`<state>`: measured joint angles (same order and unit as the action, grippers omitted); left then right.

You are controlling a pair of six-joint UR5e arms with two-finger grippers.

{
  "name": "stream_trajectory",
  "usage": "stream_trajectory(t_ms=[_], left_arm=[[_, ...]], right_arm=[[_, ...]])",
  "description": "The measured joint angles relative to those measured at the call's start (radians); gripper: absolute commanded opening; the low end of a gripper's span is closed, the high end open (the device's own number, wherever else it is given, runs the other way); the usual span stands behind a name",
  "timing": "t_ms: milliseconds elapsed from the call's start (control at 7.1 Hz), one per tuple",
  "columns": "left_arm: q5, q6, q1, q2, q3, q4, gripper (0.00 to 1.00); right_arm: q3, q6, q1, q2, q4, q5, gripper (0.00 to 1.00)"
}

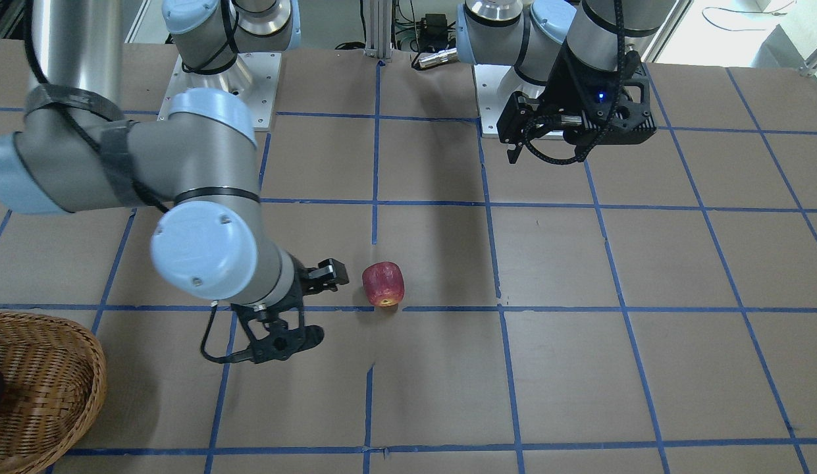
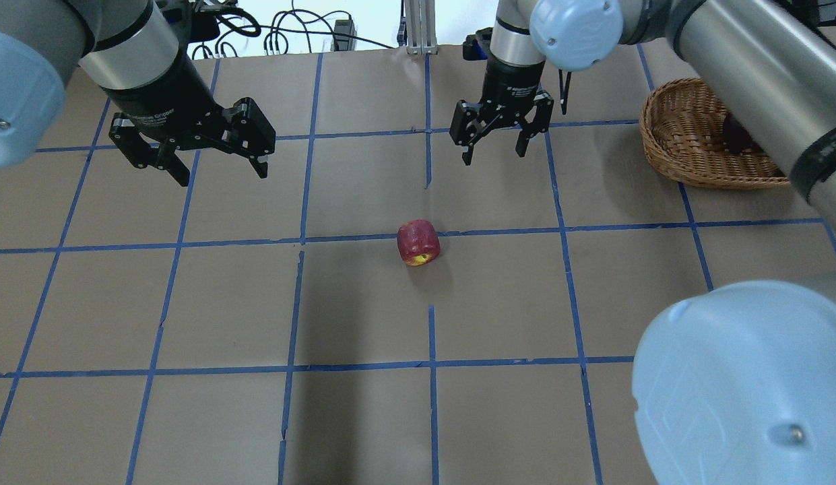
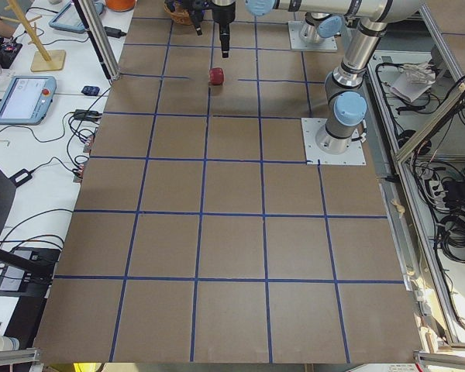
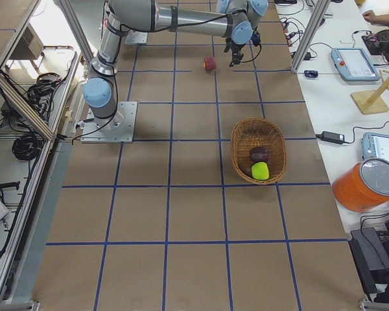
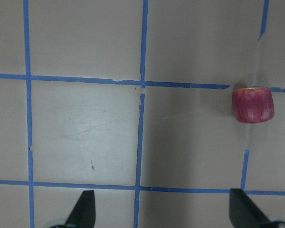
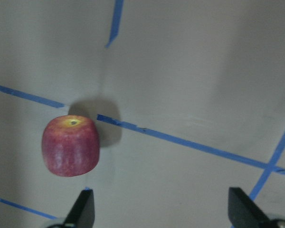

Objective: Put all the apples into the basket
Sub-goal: 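Grasp the lighter red apple with the right gripper and lift it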

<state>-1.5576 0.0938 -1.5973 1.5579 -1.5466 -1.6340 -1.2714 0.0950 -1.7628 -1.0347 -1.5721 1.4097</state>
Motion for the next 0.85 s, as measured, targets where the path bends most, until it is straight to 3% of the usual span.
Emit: stream_trajectory(t_ms=[282, 846], left_arm=[[0.004, 0.003, 0.0, 0.003, 0.009, -0.001, 1.0], [-0.006, 0.004, 0.002, -0.009, 0.011, -0.005, 1.0]], right_arm=[[-0.097, -0.068, -0.094, 0.011, -0.133, -0.019, 1.0], [-0.157, -0.16, -0.152, 0.057, -0.208, -0.077, 1.0]])
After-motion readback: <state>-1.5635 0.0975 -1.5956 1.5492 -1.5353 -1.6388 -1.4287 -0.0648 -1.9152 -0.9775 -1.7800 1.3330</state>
